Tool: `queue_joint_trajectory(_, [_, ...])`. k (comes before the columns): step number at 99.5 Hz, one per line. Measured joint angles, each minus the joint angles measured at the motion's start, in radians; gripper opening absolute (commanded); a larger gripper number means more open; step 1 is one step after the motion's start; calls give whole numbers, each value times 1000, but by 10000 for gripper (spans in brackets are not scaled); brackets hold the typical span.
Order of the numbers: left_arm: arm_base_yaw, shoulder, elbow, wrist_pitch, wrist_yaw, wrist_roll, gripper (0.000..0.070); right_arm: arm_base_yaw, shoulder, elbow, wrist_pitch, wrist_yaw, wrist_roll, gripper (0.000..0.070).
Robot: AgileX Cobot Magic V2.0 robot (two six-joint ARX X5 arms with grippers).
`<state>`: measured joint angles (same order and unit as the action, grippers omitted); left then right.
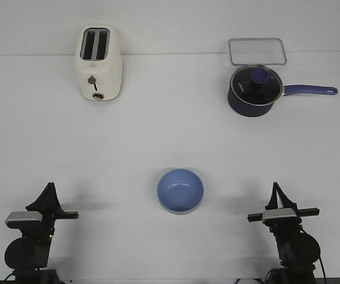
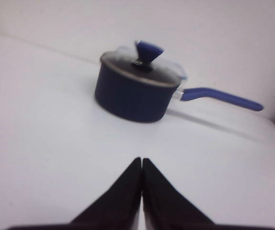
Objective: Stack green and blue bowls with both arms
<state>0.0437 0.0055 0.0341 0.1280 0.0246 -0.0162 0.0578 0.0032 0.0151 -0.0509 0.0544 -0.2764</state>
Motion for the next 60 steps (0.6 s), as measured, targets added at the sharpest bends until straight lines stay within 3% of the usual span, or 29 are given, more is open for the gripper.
queue_joint_trajectory(60, [0, 0, 0, -5, 0, 0, 15, 0, -2, 0, 43, -1, -8, 0])
